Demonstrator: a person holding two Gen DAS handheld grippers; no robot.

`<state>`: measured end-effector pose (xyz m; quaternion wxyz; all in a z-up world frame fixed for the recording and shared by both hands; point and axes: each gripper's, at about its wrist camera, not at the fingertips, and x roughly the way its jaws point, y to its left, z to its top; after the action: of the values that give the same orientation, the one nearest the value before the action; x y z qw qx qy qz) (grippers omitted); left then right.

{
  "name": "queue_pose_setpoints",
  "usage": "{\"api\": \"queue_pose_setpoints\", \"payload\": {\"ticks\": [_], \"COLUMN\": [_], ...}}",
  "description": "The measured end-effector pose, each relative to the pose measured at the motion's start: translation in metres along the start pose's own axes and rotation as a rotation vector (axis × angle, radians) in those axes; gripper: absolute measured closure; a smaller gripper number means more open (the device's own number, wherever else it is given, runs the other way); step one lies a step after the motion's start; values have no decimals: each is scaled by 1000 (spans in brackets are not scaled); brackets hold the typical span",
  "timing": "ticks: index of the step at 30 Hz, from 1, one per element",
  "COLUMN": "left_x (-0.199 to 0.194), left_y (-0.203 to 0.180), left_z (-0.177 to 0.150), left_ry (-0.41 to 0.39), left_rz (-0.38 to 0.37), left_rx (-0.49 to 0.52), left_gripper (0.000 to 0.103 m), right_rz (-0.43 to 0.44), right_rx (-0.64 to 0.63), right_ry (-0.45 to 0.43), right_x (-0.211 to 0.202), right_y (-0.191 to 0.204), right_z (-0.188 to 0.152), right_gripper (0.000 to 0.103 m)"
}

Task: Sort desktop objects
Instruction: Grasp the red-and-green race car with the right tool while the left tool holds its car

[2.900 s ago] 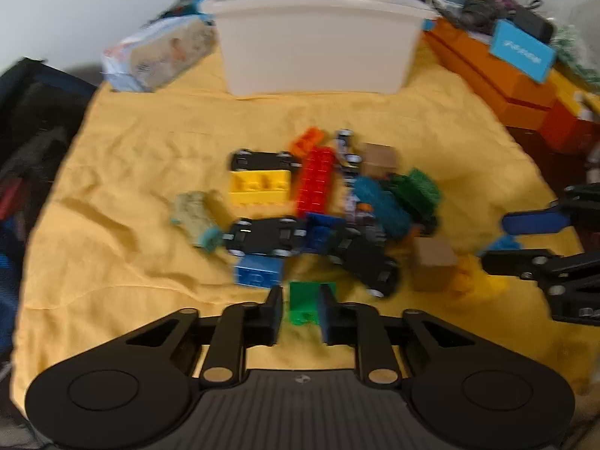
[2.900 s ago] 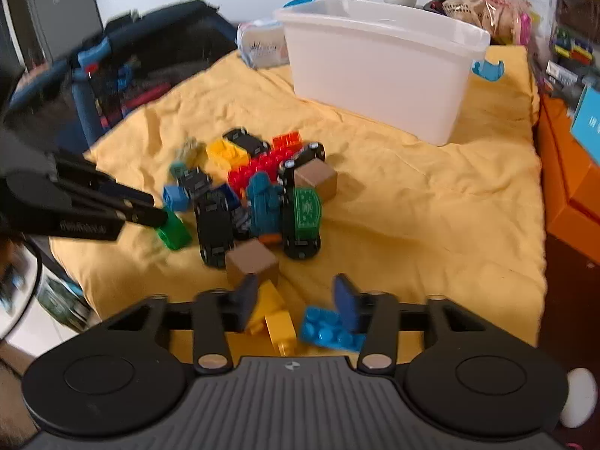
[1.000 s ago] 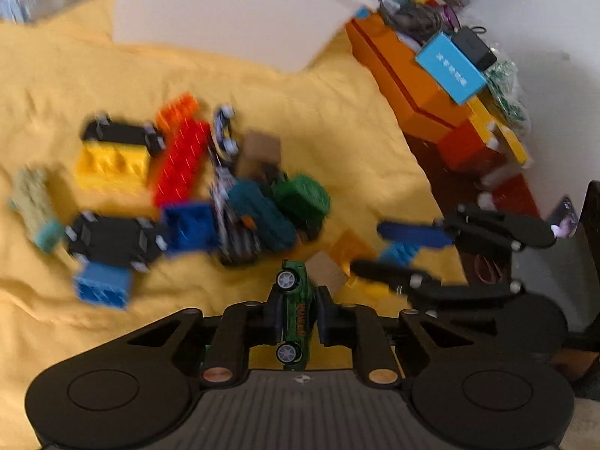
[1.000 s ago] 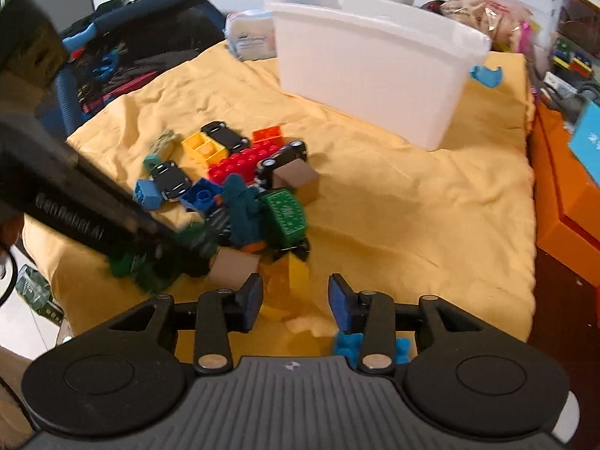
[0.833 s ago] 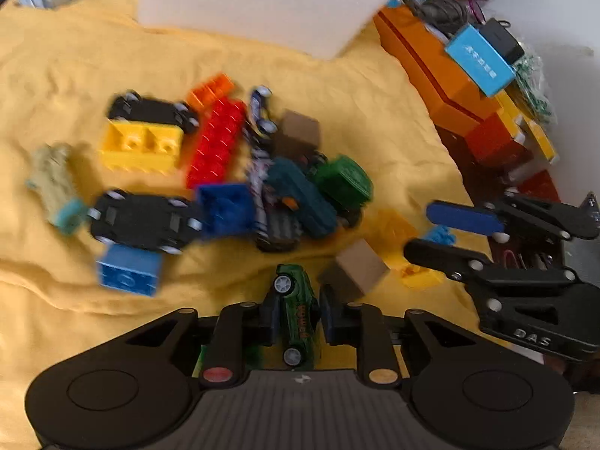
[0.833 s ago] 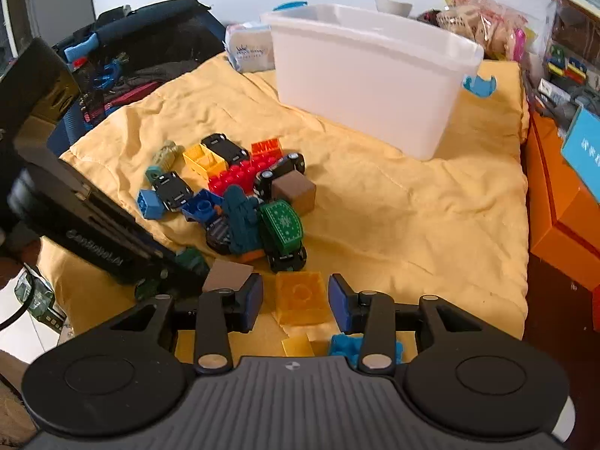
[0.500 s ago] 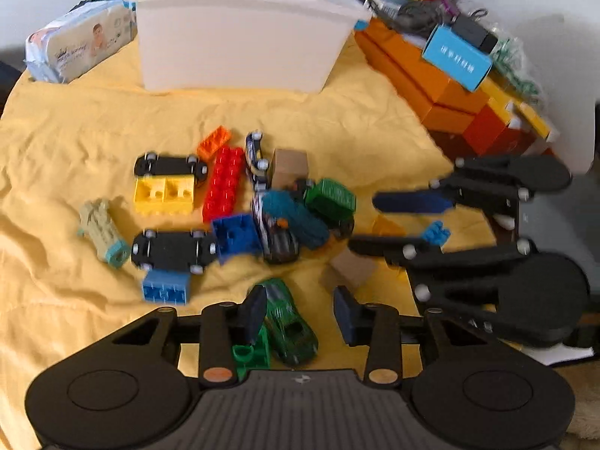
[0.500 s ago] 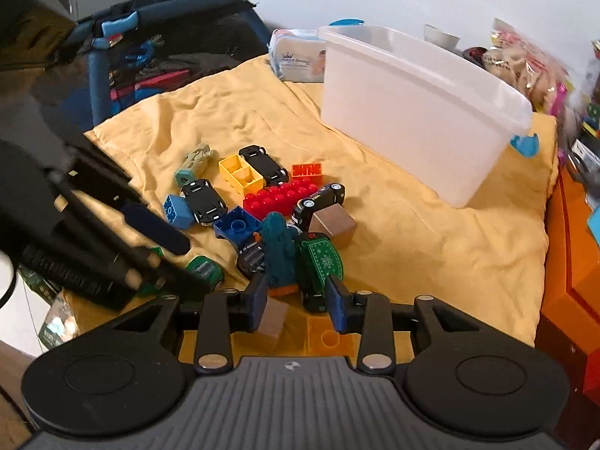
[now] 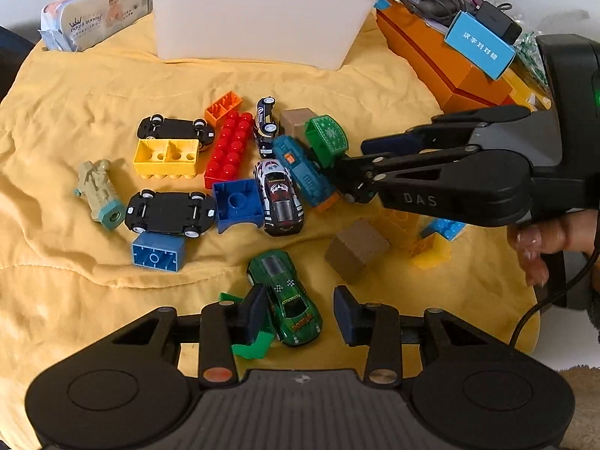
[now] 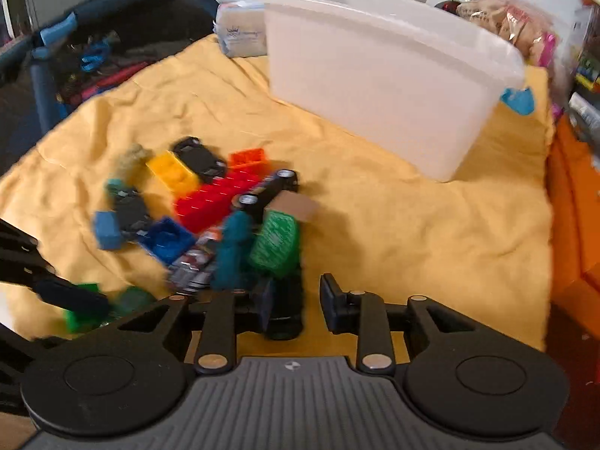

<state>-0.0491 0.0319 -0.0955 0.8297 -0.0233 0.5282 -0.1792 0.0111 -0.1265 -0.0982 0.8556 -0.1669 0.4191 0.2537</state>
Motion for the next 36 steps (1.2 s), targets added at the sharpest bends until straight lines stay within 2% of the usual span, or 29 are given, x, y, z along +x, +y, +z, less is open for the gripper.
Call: {"api": "queue_pose_setpoints", "payload": {"ticks": [3, 5, 7, 10, 12, 15, 17, 21, 23, 26, 27, 29, 30, 33, 36], "left_x": [-1, 0, 0, 3, 5, 7, 7, 7, 8, 6, 5, 3, 3, 4, 6], "left_y": [1, 1, 0, -1, -3, -5, -2, 7, 7, 5, 4, 3, 2, -2, -4], "left_z": [0, 0, 1, 2, 2, 3, 3, 5, 6, 6, 6, 6, 6, 7, 6], "left_ry": [0, 0, 0, -1, -1, 1, 0, 0, 3, 8, 8, 11, 11, 14, 13], "left_rz": [-4, -3, 0, 9, 17, 32, 21, -15, -10, -5, -3, 5, 8, 3, 17], "left_rx": [-2, -4, 0, 4, 23, 56, 44, -8, -3, 11, 17, 28, 32, 42, 48], "left_gripper": [60, 60, 60, 60, 61, 66, 66, 66, 66, 66, 66, 66, 66, 66, 66], "right_rz": [-40, 3, 23, -47, -49, -6, 52, 199, 187, 125, 133, 118, 92, 8, -50], "right_rx": [-95, -130, -140, -118, -90, -10, 91, 390, 468, 422, 369, 229, 170, 26, -54], "right_ry": [-8, -17, -1, 19, 23, 4, -15, -22, -6, -22, -53, -86, -89, -42, 7], "right_x": [-7, -10, -5, 6, 10, -2, -11, -11, -6, -16, -22, -32, -32, -21, -7], "right_y": [8, 13, 19, 19, 13, 0, -16, -62, -78, -76, -67, -39, -25, 13, 32], "right_z": [-6, -8, -7, -3, -2, -3, -2, -4, -10, -9, -5, 4, 7, 6, -3], "right_gripper": [72, 74, 74, 72, 78, 89, 91, 91, 91, 89, 87, 76, 76, 77, 76]}}
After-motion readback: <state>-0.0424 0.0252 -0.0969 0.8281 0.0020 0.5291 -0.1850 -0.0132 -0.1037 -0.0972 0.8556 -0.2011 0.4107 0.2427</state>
